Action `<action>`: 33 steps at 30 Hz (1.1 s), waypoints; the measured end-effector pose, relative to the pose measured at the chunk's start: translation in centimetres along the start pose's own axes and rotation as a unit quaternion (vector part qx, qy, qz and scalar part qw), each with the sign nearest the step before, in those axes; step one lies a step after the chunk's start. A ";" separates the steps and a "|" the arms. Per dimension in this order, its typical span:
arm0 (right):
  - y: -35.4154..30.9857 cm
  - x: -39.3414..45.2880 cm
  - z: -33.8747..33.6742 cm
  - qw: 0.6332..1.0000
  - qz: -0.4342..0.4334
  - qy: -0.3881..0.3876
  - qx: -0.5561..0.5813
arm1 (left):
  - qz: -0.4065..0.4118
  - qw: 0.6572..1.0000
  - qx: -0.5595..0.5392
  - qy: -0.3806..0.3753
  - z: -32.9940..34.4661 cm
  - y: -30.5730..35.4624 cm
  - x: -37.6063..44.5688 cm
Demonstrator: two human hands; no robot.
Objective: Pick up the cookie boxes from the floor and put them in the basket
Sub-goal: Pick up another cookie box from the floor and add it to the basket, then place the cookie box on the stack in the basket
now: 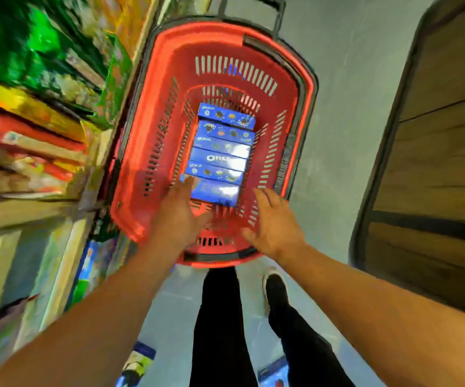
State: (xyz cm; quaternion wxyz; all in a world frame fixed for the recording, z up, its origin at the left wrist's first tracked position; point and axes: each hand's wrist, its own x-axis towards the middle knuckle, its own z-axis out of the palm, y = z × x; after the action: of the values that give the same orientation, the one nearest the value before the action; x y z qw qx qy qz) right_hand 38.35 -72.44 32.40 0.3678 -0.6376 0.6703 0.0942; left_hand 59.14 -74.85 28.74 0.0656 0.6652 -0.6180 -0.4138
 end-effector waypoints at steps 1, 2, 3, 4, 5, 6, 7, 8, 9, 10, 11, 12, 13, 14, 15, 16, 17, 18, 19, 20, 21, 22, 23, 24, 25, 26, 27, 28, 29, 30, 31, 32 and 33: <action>0.1 -1.5 -1.5 1.000 -0.007 0.009 0.002 | 0.003 1.000 -0.003 0.002 -1.1 1.5 -1.6; 0.2 -3.7 -3.2 0.999 -0.020 0.025 0.003 | 0.012 1.000 -0.002 0.009 -2.4 3.5 -4.0; 0.3 -6.2 -4.7 0.998 -0.035 0.043 0.006 | 0.018 1.000 -0.002 0.025 -3.5 5.5 -7.0; 0.5 -7.9 -5.9 0.997 -0.048 0.061 0.005 | 0.025 0.998 -0.004 0.055 -4.4 7.0 -9.1; 0.6 -9.8 -7.1 0.995 -0.064 0.077 0.004 | 0.035 0.996 -0.005 0.082 -5.3 8.6 -11.5; 0.7 -11.7 -8.0 0.993 -0.086 0.086 -0.003 | 0.040 0.995 -0.001 0.092 -6.0 10.3 -13.9; 0.7 -13.5 -9.0 0.990 -0.105 0.091 -0.011 | 0.039 0.995 0.007 0.092 -6.5 11.8 -16.4; 0.8 -14.9 -9.5 0.989 -0.116 0.092 -0.015 | 0.038 0.995 0.014 0.093 -6.8 12.9 -18.2; 0.9 -16.5 -10.0 0.987 -0.128 0.094 -0.021 | 0.037 0.993 0.015 0.110 -6.7 13.8 -20.4; 1.0 -18.2 -10.4 0.983 -0.149 0.102 -0.028 | 0.037 0.990 0.012 0.135 -6.7 14.6 -22.7; 1.1 -19.8 -10.6 0.979 -0.167 0.107 -0.034 | 0.031 0.988 0.007 0.150 -6.3 15.1 -24.9; 1.1 -21.3 -10.7 0.975 -0.190 0.109 -0.043 | 0.022 0.987 0.001 0.157 -6.0 15.6 -27.2; 0.9 -22.8 -10.7 0.971 -0.208 0.105 -0.056 | 0.014 0.986 -0.003 0.164 -5.6 16.0 -29.5; 0.8 -24.0 -10.5 0.966 -0.226 0.102 -0.069 | 0.005 0.985 -0.008 0.173 -5.2 16.1 -31.4; 0.6 -24.9 -10.4 0.963 -0.238 0.099 -0.078 | -0.006 0.983 -0.013 0.182 -4.9 16.3 -33.0; 0.4 -25.8 -10.1 0.959 -0.254 0.095 -0.086 | -0.027 0.981 -0.015 0.191 -4.8 16.4 -34.8; 0.0 -26.9 -9.7 0.953 -0.272 0.087 -0.097 | -0.049 0.978 -0.014 0.202 -4.6 16.4 -36.7; -0.5 -27.8 -9.2 0.946 -0.294 0.080 -0.111 | -0.067 0.974 -0.015 0.215 -4.5 16.1 -38.5; -1.3 -28.7 -8.6 0.938 -0.316 0.071 -0.126 | -0.083 0.970 -0.015 0.229 -4.3 15.4 -40.4; -2.0 -29.4 -8.1 0.930 -0.334 0.065 -0.138 | -0.098 0.966 -0.014 0.239 -4.1 14.7 -42.0; -2.7 -30.2 -7.5 0.924 -0.349 0.056 -0.149 | -0.122 0.962 -0.017 0.243 -4.0 13.7 -43.7; -3.7 -30.9 -6.7 0.916 -0.365 0.045 -0.161 | -0.148 0.957 -0.021 0.248 -3.8 12.7 -45.4; -4.4 -31.4 -6.2 0.912 -0.372 0.037 -0.169 | -0.168 0.953 -0.027 0.249 -3.7 11.8 -46.6; -5.3 -32.0 -5.5 0.907 -0.385 0.033 -0.170 | -0.188 0.949 -0.036 0.250 -3.7 10.7 -47.8; -6.4 -32.5 -4.4 0.901 -0.399 0.033 -0.169 | -0.208 0.943 -0.044 0.256 -3.7 9.5 -49.3; -7.1 -32.8 -3.7 0.898 -0.405 0.036 -0.169 | -0.217 0.939 -0.049 0.261 -3.6 8.5 -50.2; -7.9 -33.2 -3.0 0.895 -0.409 0.035 -0.176 | -0.222 0.937 -0.053 0.265 -3.5 7.3 -51.1; -8.8 -33.6 -1.9 0.888 -0.418 0.033 -0.188 | -0.230 0.932 -0.060 0.272 -3.4 6.1 -52.2; -9.7 -33.8 -0.7 0.882 -0.427 0.027 -0.198 | -0.235 0.930 -0.063 0.277 -3.3 4.6 -53.2; -10.7 -34.2 0.8 0.880 -0.430 0.018 -0.201 | -0.241 0.928 -0.068 0.276 -3.2 3.1 -54.4; -11.5 -34.5 2.0 0.882 -0.426 0.004 -0.201 | -0.250 0.926 -0.075 0.272 -3.0 1.8 -55.3; -12.2 -34.7 2.8 0.883 -0.423 -0.006 -0.204 | -0.258 0.925 -0.082 0.268 -2.8 0.9 -55.9; -12.9 -35.1 3.5 0.883 -0.421 -0.014 -0.207 | -0.262 0.924 -0.086 0.265 -2.7 -0.3 -56.4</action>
State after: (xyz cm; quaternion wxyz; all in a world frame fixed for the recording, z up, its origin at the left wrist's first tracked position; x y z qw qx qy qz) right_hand 48.63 -44.97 55.80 0.2422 -0.9199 0.2989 0.0763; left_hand 67.07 -26.48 56.88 0.1734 0.8805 -0.3437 -0.2769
